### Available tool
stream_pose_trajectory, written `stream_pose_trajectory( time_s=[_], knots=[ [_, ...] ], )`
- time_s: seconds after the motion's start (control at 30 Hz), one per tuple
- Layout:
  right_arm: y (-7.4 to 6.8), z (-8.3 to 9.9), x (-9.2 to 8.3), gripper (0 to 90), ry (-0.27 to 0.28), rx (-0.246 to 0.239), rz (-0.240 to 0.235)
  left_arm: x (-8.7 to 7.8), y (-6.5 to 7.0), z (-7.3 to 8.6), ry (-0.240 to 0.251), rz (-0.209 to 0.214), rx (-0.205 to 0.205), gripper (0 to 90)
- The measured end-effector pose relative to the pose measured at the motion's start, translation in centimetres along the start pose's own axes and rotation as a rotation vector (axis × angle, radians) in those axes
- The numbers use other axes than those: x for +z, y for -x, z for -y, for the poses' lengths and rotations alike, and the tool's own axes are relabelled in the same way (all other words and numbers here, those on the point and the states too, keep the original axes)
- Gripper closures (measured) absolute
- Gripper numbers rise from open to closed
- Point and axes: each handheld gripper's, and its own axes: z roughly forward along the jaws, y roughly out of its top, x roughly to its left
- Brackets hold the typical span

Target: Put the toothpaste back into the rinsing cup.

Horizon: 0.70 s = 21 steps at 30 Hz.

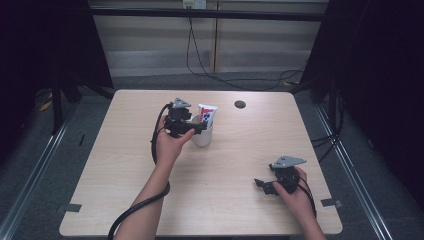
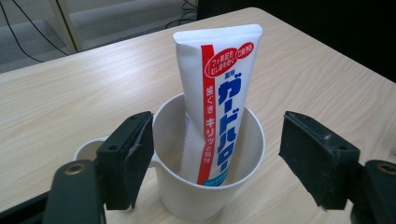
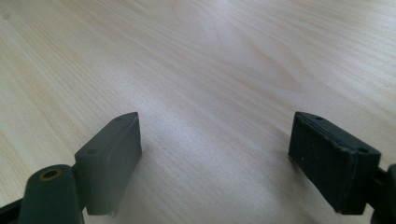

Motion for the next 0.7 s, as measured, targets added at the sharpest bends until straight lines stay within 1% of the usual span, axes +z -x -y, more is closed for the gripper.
stream_pose_trajectory(
  time_s=[0.17, 0.27, 0.37, 0.53, 0.6, 0.7],
  knots=[
    [0.00, 0.00, 0.00, 16.8, 0.000, 0.000, 0.000, -0.14, -0.08, 0.06, -0.009, 0.010, 0.005, 21.0],
    [0.00, 0.00, 0.00, 16.8, 0.000, 0.000, 0.000, -0.12, -0.07, 0.20, -0.007, 0.009, -0.001, 19.0],
    [0.00, 0.00, 0.00, 16.8, 0.000, 0.000, 0.000, -0.22, -0.15, 0.27, -0.010, 0.006, 0.006, 18.5],
    [0.01, 0.00, 0.00, 16.8, 0.000, 0.000, 0.000, -0.46, -0.22, 0.49, -0.006, 0.007, -0.006, 17.9],
    [0.01, 0.00, 0.01, 16.8, 0.001, -0.001, 0.000, -0.56, -0.29, 0.49, -0.010, 0.011, -0.001, 17.5],
    [0.01, 0.00, 0.01, 16.8, 0.001, -0.001, 0.000, -0.67, -0.29, 0.48, -0.014, 0.005, 0.003, 16.8]
  ],
)
